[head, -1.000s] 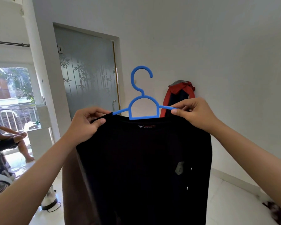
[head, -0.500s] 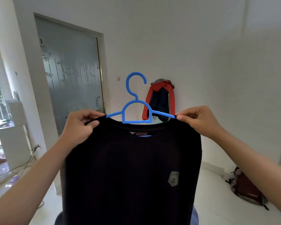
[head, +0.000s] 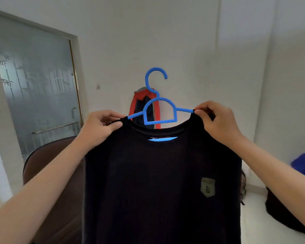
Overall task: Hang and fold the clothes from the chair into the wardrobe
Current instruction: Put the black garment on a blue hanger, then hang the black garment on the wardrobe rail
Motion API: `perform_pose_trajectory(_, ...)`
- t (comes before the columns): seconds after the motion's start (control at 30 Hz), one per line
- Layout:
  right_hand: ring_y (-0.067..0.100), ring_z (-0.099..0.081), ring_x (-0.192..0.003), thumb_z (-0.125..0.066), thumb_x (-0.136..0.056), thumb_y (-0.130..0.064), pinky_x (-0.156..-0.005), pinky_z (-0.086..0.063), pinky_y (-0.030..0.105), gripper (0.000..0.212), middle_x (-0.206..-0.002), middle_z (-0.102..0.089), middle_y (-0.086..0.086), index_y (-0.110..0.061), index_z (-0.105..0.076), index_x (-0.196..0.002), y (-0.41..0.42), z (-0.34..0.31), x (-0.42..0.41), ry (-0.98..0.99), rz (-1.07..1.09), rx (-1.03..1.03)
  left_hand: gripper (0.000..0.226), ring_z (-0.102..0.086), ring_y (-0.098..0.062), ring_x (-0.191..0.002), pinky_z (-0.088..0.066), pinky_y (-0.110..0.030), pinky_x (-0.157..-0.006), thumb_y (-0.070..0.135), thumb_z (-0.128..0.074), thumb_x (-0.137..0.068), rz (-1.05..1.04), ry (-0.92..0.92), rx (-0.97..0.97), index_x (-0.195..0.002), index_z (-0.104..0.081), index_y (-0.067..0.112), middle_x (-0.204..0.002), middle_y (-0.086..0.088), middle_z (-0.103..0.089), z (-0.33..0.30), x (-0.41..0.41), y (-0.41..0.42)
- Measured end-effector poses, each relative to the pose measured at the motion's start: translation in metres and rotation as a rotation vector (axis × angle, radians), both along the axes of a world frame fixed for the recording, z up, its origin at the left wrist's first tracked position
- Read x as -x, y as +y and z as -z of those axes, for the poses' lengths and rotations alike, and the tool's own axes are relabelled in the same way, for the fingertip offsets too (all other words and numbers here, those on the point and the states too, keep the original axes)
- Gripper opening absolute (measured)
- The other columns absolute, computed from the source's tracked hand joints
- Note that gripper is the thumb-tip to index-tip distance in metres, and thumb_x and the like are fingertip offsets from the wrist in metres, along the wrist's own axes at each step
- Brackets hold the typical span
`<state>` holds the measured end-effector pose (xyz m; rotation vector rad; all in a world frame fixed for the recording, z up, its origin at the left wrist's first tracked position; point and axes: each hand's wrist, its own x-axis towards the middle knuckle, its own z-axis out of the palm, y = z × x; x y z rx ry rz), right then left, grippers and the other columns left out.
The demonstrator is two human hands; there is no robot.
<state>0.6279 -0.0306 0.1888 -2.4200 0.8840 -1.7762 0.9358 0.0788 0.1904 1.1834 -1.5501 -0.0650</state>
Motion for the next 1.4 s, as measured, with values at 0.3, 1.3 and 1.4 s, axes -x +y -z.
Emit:
perform_pose_trajectory(0.3, 0.007, -0.067, -0.084, -0.073, -0.082, -0.015, -0.080, -0.049, 0.015, 0.025, -0.091, -0.070, -0.021, -0.039, -0.069, -0.089, 0.043, 0.000, 0.217, -0.064, 0.131, -0.086, 0.024, -0.066, -0.003, -0.073, -0.049, -0.011, -0.070, 0.000, -0.074, -0.075, 0.308, 0.082, 0.019, -0.081, -0.072, 0.023, -0.071, 0.010, -0.071, -0.011, 0.194, -0.054)
perform_pose_trajectory(1.3, 0.002, -0.055, -0.096, -0.064, -0.089, -0.034, -0.089, -0.018, 0.034, 0.008, -0.093, -0.067, -0.019, -0.039, -0.070, -0.091, 0.080, -0.017, 0.716, -0.469, 1.211, 0.109, 0.020, -0.062, -0.015, -0.074, -0.050, -0.031, -0.069, 0.012, -0.072, -0.080, 0.877, 0.033, 0.311, -0.096, -0.075, 0.024, -0.077, 0.005, -0.070, -0.030, 0.789, -0.177)
perform_pose_trajectory(1.4, 0.001, -0.053, -0.097, -0.064, -0.089, -0.033, -0.089, -0.017, 0.033, 0.009, -0.098, -0.067, -0.016, -0.039, -0.071, -0.092, 0.061, -0.031, 0.755, -0.536, 1.226, 0.138, 0.019, -0.064, -0.016, -0.079, -0.053, -0.039, -0.076, 0.014, -0.073, -0.080, 0.922, 0.050, 0.281, -0.094, -0.075, 0.025, -0.080, 0.004, -0.071, -0.051, 0.838, -0.205)
